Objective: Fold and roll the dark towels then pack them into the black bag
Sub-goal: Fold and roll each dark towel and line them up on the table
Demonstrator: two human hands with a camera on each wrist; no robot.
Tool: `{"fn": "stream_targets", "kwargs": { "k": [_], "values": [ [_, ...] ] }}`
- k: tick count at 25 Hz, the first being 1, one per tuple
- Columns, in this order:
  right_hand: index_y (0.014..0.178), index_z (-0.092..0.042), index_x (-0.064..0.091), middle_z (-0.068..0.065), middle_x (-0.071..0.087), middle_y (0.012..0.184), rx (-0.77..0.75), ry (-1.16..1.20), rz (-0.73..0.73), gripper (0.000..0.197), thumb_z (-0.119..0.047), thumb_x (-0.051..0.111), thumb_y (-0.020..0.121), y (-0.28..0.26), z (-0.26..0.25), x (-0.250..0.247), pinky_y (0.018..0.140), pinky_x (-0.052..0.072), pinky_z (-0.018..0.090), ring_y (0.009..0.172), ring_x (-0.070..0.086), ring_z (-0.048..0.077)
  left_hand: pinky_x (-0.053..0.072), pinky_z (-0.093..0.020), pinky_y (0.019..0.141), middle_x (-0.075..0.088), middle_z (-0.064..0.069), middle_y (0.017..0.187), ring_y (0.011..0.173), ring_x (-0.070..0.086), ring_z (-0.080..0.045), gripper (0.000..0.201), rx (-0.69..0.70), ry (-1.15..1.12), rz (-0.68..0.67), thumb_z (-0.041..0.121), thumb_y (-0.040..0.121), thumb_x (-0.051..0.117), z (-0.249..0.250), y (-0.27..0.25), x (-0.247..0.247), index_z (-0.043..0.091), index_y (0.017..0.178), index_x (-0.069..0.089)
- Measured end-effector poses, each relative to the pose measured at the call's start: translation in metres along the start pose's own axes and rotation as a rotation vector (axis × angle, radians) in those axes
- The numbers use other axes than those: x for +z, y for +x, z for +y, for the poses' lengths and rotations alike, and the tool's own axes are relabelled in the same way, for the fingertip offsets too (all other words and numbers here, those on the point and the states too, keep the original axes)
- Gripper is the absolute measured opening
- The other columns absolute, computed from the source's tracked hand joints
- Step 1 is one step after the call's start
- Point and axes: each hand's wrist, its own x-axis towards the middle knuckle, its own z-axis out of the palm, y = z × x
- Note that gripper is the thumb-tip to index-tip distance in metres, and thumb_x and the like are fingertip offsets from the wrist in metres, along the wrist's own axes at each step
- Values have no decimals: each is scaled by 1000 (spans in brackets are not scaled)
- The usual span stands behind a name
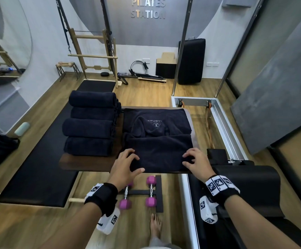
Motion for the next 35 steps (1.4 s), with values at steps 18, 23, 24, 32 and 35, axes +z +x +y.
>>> {"fn": "stream_targets", "kwargs": {
  "k": [18,23,24,32,35],
  "values": [
    [99,-26,73,-13,72,88,-192,-30,227,37,8,58,96,-16,9,-38,78,50,16,86,68,2,58,-33,83,76,12,102,97,71,-7,31,38,-198,268,0,101,58,5,9,-49,25,109,74],
    [96,-32,73,-17,74,97,-129,171,332,36,3,65,96,59,-22,-83,83,52,12,96,70,-1,51,-31,77,73,6,90,84,66,-6,13,-52,-252,532,12,103,63,37,71,-67,20,107,72],
    [95,-34,73,-18,75,96,-120,206,354,35,1,68,95,75,-27,-90,83,54,11,97,71,-1,47,-29,77,71,6,86,81,62,-1,9,-76,-263,579,14,103,63,41,85,-70,18,106,71],
    [91,-23,77,-8,74,89,-33,162,362,16,-8,75,93,223,-37,-95,86,54,26,90,70,10,38,-34,77,61,0,87,79,54,-20,18,-412,-295,667,20,109,50,50,214,-64,7,102,61],
    [90,-16,80,-3,73,85,61,96,308,7,-10,78,91,256,-26,-79,81,47,26,83,65,13,44,-41,86,67,-18,114,105,62,-37,21,-560,-282,579,20,109,48,41,247,-52,3,107,60]
  ]
}}
